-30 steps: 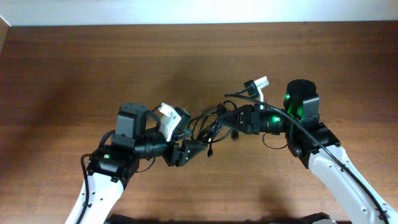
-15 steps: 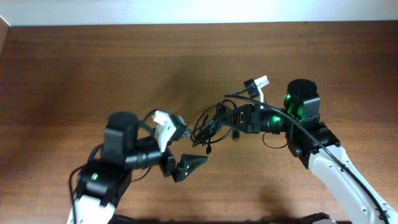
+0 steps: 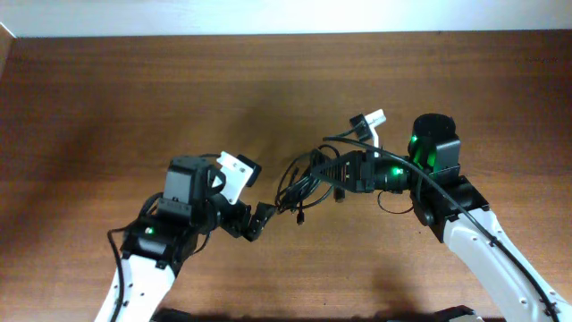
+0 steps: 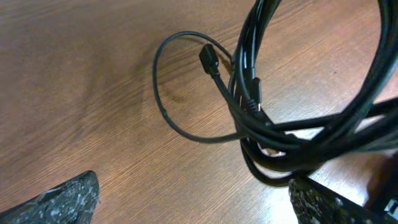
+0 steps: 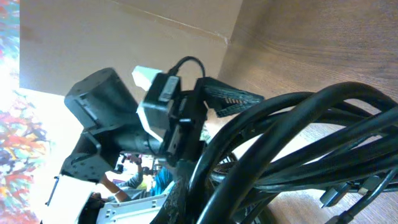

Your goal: Untangle cables

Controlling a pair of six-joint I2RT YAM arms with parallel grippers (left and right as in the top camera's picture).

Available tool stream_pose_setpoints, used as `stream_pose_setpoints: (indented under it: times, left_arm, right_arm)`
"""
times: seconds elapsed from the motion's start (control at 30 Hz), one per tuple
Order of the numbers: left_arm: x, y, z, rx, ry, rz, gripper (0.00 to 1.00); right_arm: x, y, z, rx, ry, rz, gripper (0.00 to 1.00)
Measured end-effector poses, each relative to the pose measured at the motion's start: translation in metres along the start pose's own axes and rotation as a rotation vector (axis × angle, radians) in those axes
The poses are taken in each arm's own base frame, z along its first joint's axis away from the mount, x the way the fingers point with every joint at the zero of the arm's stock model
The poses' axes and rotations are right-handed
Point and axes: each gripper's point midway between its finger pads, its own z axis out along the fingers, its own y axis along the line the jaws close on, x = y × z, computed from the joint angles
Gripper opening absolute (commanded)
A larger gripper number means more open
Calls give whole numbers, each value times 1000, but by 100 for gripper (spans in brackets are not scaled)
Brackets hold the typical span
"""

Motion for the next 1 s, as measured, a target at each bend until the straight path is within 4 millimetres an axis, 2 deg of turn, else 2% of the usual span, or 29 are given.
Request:
stream_pose_setpoints:
  times: [0.23, 0.27, 0.33, 0.5, 0.57, 0.63, 0.67, 0.7, 0.73, 0.77, 0.93, 1.0]
  left_arm:
    - [-12, -12, 3, 87, -45, 19, 99]
    - [-12, -17, 3, 113, -49, 20, 100]
    - [-14, -26, 1, 165, -57, 25, 94]
    - [-17, -49, -4, 298, -92, 116, 99]
    - [-17, -51, -5, 312, -96, 130, 95]
    - [-18, -49, -1, 315, -94, 131, 84]
    - [-18, -47, 3, 314, -92, 133, 66]
    - [-18, -45, 7, 314, -86, 133, 55]
    - [-17, -42, 13, 313, -76, 127, 30]
    - [-16, -41, 16, 316, -68, 123, 17]
    - [-21, -37, 24, 318, -84, 138, 9]
    - [-23, -38, 24, 323, -93, 143, 2]
  right_arm:
    - [0, 0, 0, 0, 0, 0, 4]
    - [0, 0, 0, 0, 0, 0, 4]
    - [0, 0, 0, 0, 0, 0, 4]
    - [0, 0, 0, 0, 0, 0, 4]
    - [0, 0, 0, 0, 0, -1, 4]
    - [0, 0, 0, 0, 0, 0, 4]
    - [0, 0, 0, 0, 0, -1, 4]
    - [1, 0, 0, -2, 3, -1, 4]
    - [2, 2, 0, -9, 11, -2, 4]
    - [3, 2, 0, -12, 15, -2, 4]
    - [6, 5, 0, -32, 38, -27, 4]
    - [7, 6, 0, -37, 42, -30, 4]
